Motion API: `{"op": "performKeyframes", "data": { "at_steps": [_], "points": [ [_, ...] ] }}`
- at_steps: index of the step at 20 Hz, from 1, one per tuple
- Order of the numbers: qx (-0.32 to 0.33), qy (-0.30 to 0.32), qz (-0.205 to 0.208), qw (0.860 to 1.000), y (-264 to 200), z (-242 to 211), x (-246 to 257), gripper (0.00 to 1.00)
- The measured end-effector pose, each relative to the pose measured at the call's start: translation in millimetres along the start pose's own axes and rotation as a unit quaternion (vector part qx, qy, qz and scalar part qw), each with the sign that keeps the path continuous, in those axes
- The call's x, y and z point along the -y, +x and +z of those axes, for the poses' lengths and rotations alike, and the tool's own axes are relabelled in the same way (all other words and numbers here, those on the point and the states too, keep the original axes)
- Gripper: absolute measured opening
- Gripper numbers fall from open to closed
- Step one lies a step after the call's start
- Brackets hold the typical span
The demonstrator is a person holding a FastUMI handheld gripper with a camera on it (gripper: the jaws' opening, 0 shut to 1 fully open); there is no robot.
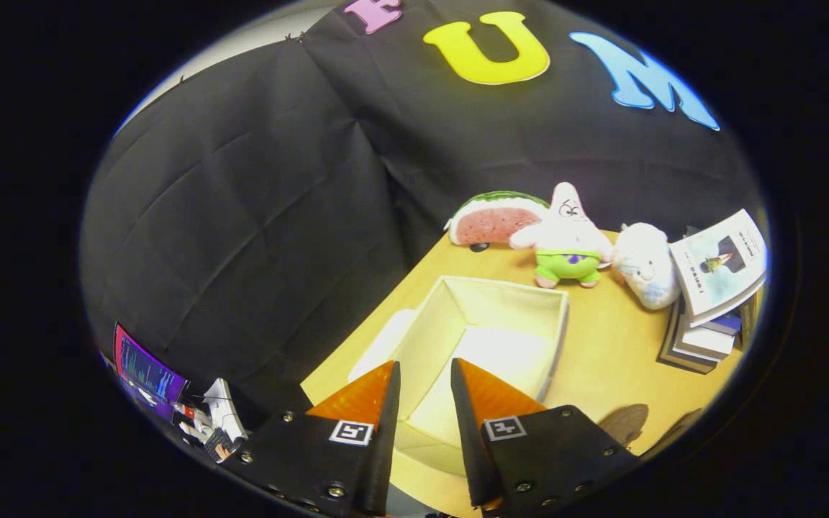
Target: Open the storage box then place both shoes into the box .Put the left shoe in first, then the right shoe, with the right side of both shoes facing outward in a uniform manner.
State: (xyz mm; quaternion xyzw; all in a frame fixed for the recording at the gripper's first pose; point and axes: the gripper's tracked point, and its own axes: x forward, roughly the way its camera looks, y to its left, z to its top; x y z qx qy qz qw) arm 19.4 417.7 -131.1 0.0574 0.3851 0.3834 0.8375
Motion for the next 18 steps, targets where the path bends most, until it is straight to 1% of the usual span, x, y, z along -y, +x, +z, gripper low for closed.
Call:
{"op": "performKeyframes", "data": {
  "at_steps": [6, 10, 13, 16, 18],
  "points": [
    [-0.001, 0.025, -0.046, 0.999, -34.8, -31.6, 67.3, 0.42],
    [-0.008, 0.031, -0.082, 0.996, -58.7, -57.7, 108.6, 0.42],
    [-0.011, 0.047, -0.108, 0.993, -71.3, -75.7, 136.8, 0.42],
    [-0.023, 0.06, -0.14, 0.988, -82.5, -103.4, 168.2, 0.42],
    [-0.04, 0.073, -0.16, 0.984, -86.4, -129.6, 186.2, 0.42]
  ]
}}
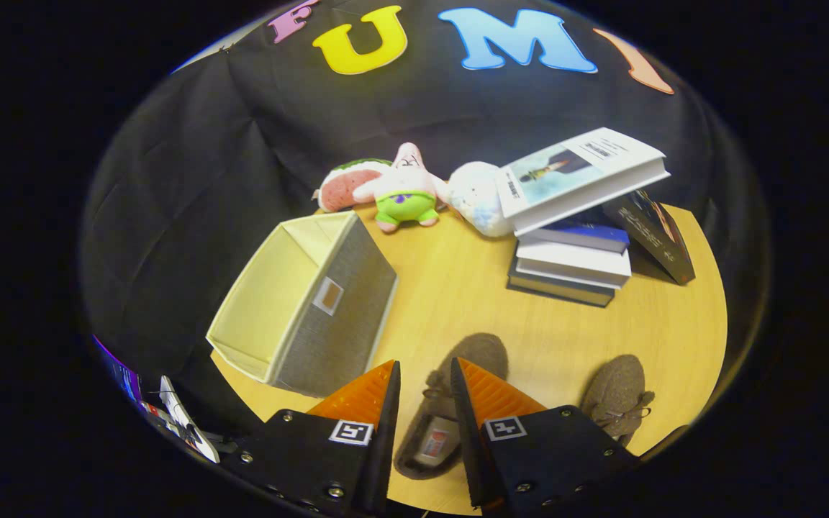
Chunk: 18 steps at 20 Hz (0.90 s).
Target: Open the storage box then place both shoes into the box .Put the left shoe in first, then the right shoe, with the right side of both shoes facing outward in a uniform manner.
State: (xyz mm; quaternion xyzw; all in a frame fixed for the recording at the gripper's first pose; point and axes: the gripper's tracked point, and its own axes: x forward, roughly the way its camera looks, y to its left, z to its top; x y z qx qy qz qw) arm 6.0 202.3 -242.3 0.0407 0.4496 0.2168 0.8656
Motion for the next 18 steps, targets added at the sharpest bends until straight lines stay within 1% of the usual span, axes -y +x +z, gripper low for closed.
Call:
{"op": "performKeyframes", "data": {
  "at_steps": [3, 5, 8, 13, 17, 18],
  "points": [
    [-0.032, 0.017, -0.015, 0.999, 5.3, -33.8, 18.6, 0.42],
    [-0.057, 0.014, -0.027, 0.998, 11.8, -54.5, 28.5, 0.42],
    [-0.088, 0.023, -0.04, 0.995, 25.1, -76.4, 36.3, 0.42],
    [-0.116, 0.022, -0.054, 0.991, 45.7, -89.6, 44.1, 0.42],
    [-0.127, 0.044, -0.064, 0.989, 65.3, -95.7, 49.9, 0.42],
    [-0.136, 0.051, -0.071, 0.987, 60.7, -96.8, 51.8, 0.32]
  ]
}}
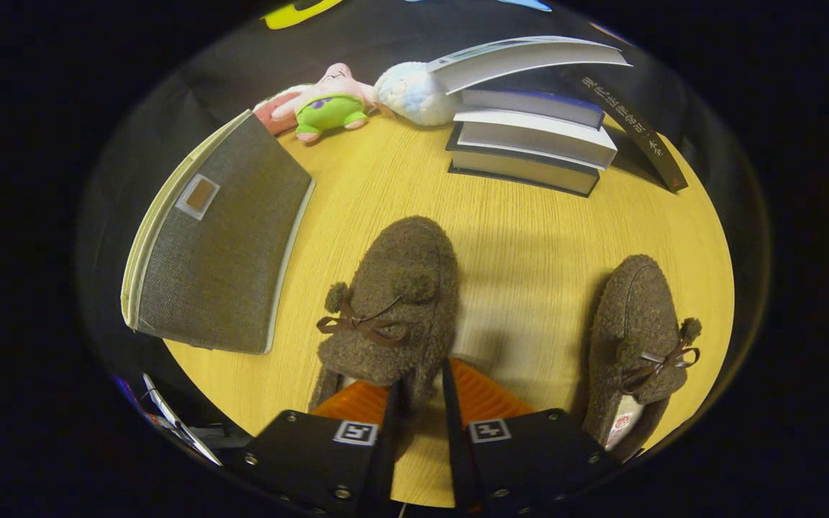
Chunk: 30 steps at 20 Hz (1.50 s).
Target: Open the storage box then place both shoes into the box .Put the left shoe in first, then the right shoe, with the right side of both shoes facing outward in a uniform manner.
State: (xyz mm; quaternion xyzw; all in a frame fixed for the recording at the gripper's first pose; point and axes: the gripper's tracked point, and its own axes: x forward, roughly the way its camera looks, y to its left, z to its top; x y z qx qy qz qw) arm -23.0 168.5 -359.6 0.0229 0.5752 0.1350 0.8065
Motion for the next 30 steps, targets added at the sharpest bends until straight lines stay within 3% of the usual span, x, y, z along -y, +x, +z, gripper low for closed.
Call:
{"op": "performKeyframes", "data": {
  "at_steps": [1, 3, 4, 16, 23, 30],
  "points": [
    [-0.003, 0.002, 0.006, 1.0, 1.9, 0.4, -2.7, 0.18],
    [0.008, 0.004, 0.009, 1.0, 4.9, 3.5, -1.0, 0.17],
    [0.007, 0.002, 0.014, 1.0, 2.8, 3.6, -1.4, 0.01],
    [0.059, 0.048, 0.088, 0.993, -77.4, 70.2, -40.4, 0.01],
    [0.107, 0.034, 0.131, 0.985, -137.9, 130.6, -95.8, 0.01],
    [0.127, 0.012, 0.173, 0.977, -154.0, 175.5, -172.2, 0.01]
  ]
}}
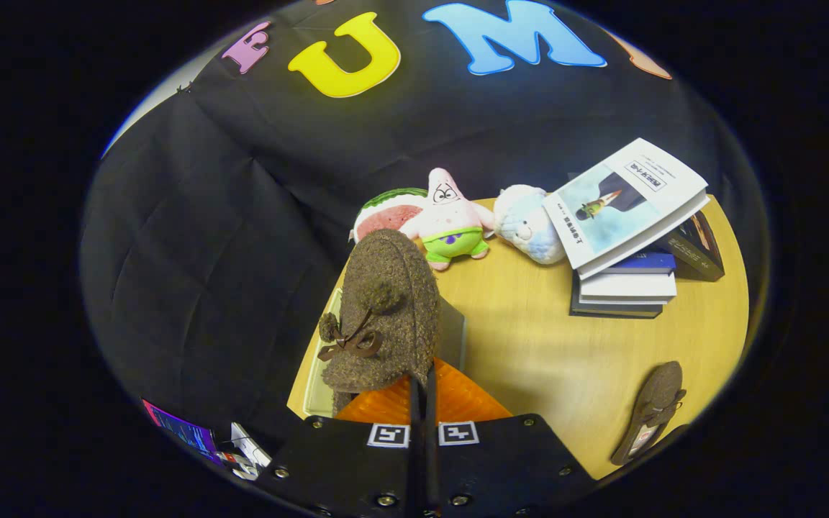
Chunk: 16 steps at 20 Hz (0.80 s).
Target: Open the storage box then place both shoes into the box .Put the left shoe in first, then the right shoe, with the right side of both shoes facing outward in a uniform manner.
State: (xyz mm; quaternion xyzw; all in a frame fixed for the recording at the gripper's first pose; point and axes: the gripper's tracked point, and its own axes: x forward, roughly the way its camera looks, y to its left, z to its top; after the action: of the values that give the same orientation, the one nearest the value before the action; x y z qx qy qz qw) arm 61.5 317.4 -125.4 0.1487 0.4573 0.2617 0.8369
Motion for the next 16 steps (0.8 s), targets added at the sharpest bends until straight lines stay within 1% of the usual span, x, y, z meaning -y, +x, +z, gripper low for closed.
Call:
{"op": "performKeyframes", "data": {
  "at_steps": [2, 7, 12, 16],
  "points": [
    [-0.001, -0.006, 0.01, 1.0, 13.1, 5.0, -20.8, 0.01],
    [-0.027, -0.023, 0.012, 0.999, 55.6, -5.8, -56.6, 0.01],
    [-0.066, -0.025, -0.016, 0.997, 111.4, -38.7, -65.1, 0.01],
    [-0.099, -0.009, -0.038, 0.994, 148.1, -66.5, -65.1, 0.01]
  ]
}}
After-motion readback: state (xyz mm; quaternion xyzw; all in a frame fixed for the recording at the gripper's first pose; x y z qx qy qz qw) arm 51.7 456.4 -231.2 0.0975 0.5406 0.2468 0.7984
